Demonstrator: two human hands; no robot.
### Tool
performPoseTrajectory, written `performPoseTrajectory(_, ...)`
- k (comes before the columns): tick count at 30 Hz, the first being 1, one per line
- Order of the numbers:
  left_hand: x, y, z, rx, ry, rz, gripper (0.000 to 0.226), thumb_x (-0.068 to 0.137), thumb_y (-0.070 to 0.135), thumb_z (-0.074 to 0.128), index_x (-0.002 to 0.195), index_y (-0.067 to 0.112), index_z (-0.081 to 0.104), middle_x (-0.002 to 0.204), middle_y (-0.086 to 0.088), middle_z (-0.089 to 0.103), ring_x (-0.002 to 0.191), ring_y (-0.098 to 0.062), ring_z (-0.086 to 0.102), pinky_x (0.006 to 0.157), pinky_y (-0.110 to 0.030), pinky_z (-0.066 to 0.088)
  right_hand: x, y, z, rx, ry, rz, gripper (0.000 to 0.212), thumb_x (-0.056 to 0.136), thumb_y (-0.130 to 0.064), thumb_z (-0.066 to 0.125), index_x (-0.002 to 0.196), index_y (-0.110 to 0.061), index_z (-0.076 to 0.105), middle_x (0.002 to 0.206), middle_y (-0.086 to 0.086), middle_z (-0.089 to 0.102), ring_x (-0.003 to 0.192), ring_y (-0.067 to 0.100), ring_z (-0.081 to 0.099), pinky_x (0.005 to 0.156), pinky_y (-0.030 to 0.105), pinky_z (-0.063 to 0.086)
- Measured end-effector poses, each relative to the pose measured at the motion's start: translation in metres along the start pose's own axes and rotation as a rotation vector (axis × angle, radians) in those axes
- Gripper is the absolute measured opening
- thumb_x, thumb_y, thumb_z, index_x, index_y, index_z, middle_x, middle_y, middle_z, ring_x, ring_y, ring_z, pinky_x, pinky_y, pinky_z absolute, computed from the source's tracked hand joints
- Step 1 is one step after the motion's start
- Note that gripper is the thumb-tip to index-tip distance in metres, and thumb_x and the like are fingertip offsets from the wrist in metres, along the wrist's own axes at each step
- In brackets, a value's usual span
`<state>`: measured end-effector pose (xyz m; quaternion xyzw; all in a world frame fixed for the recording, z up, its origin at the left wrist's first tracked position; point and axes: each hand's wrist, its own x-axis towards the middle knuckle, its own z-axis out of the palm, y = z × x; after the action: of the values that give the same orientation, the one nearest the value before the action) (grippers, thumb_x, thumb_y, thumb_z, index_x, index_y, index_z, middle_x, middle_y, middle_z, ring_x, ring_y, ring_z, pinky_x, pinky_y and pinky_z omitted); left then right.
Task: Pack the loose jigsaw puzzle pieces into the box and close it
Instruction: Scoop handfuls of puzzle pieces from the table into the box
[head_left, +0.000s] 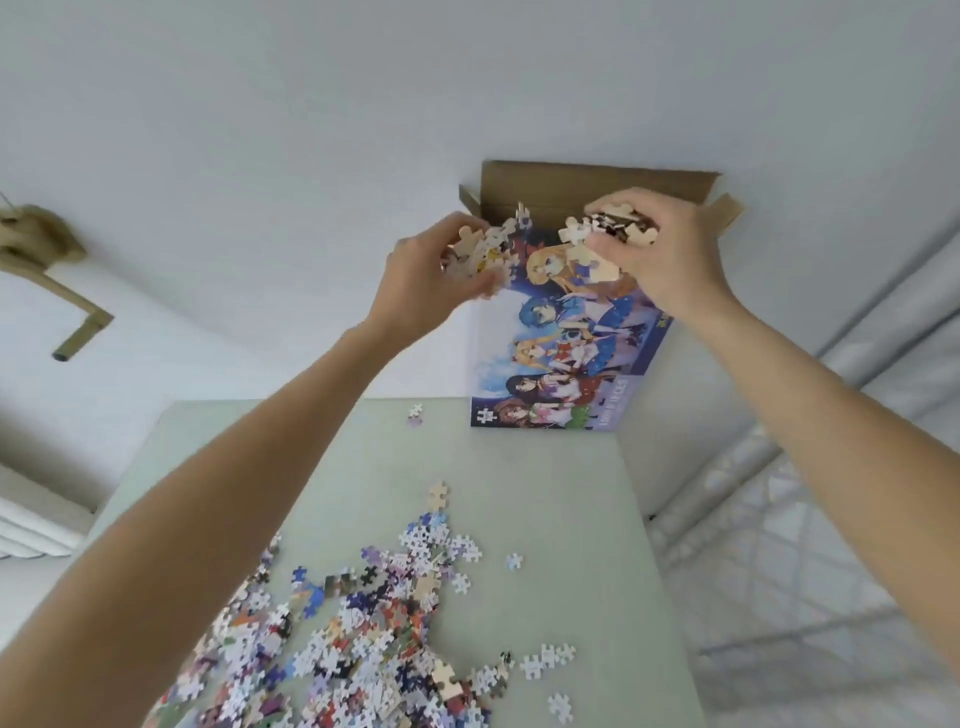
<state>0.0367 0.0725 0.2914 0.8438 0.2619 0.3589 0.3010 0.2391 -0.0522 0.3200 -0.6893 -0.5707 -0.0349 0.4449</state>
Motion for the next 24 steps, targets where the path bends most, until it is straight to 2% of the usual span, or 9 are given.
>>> performPoseTrajectory(4,0.072,0.006,0.016,0.031,0.048,0.04,0.036,0.075,0.033,0.072,0.107,0.02,0.059,0.091,0.008,0.065,0.079,-0.014,0.06,0.074,-0.028,0.05,0.053,0.028,-0.003,-0.098,0.072,-0.057,0.021,0.081,-0.025,0.068,0.101,-0.019,0.071,0.095,-0.014,0.065,0.084,-0.001,0.057,0.074,0.003,0.038)
performPoseTrajectory(7,0.105,0.007,0.025,0.075,0.08,0.054,0.036,0.075,0.031,0.071,0.107,0.021,0.059,0.092,0.009,0.065,0.081,-0.014,0.06,0.073,-0.025,0.046,0.075,0.045,0.0,-0.137,0.123,-0.099,0.022,0.083,-0.027,0.067,0.103,-0.019,0.07,0.1,-0.007,0.069,0.087,0.001,0.057,0.074,0.005,0.038)
performPoseTrajectory(11,0.121,0.006,0.031,0.289,0.054,0.186,0.037,0.079,0.031,0.067,0.113,0.023,0.056,0.102,0.006,0.064,0.085,-0.014,0.057,0.073,-0.026,0.041,0.082,0.06,0.0,-0.142,0.057,-0.204,0.023,0.084,-0.024,0.067,0.105,-0.016,0.07,0.103,-0.001,0.069,0.091,0.001,0.058,0.079,0.004,0.039)
performPoseTrajectory(15,0.11,-0.008,0.038,0.453,0.055,0.458,0.031,0.081,0.027,0.061,0.111,0.02,0.059,0.108,0.002,0.064,0.094,-0.022,0.059,0.07,-0.034,0.048,0.072,0.072,0.0,-0.191,-0.05,-0.32,0.022,0.086,-0.02,0.066,0.106,-0.012,0.07,0.103,0.003,0.068,0.091,0.008,0.06,0.082,0.016,0.046)
performPoseTrajectory(18,0.103,-0.017,0.04,0.505,0.08,0.551,0.028,0.083,0.025,0.061,0.111,0.02,0.059,0.11,0.002,0.064,0.094,-0.022,0.059,0.066,-0.033,0.047,0.069,0.078,0.003,-0.266,-0.116,-0.378,0.023,0.086,-0.018,0.065,0.107,-0.009,0.069,0.104,0.008,0.067,0.092,0.019,0.063,0.081,0.027,0.05)
performPoseTrajectory(21,0.101,-0.02,0.042,0.522,0.071,0.57,0.029,0.083,0.025,0.061,0.112,0.019,0.059,0.111,0.002,0.065,0.097,-0.023,0.059,0.065,-0.032,0.046,0.073,0.08,0.004,-0.317,-0.153,-0.354,0.024,0.086,-0.017,0.064,0.109,-0.009,0.068,0.106,0.009,0.067,0.093,0.022,0.063,0.082,0.03,0.05)
performPoseTrajectory(24,0.104,-0.014,0.044,0.521,-0.019,0.475,0.031,0.084,0.027,0.062,0.114,0.021,0.057,0.113,0.003,0.064,0.102,-0.024,0.057,0.072,-0.033,0.045,0.079,0.08,0.001,-0.311,-0.149,-0.271,0.026,0.085,-0.02,0.066,0.11,-0.011,0.068,0.107,0.008,0.067,0.096,0.022,0.063,0.082,0.03,0.047)
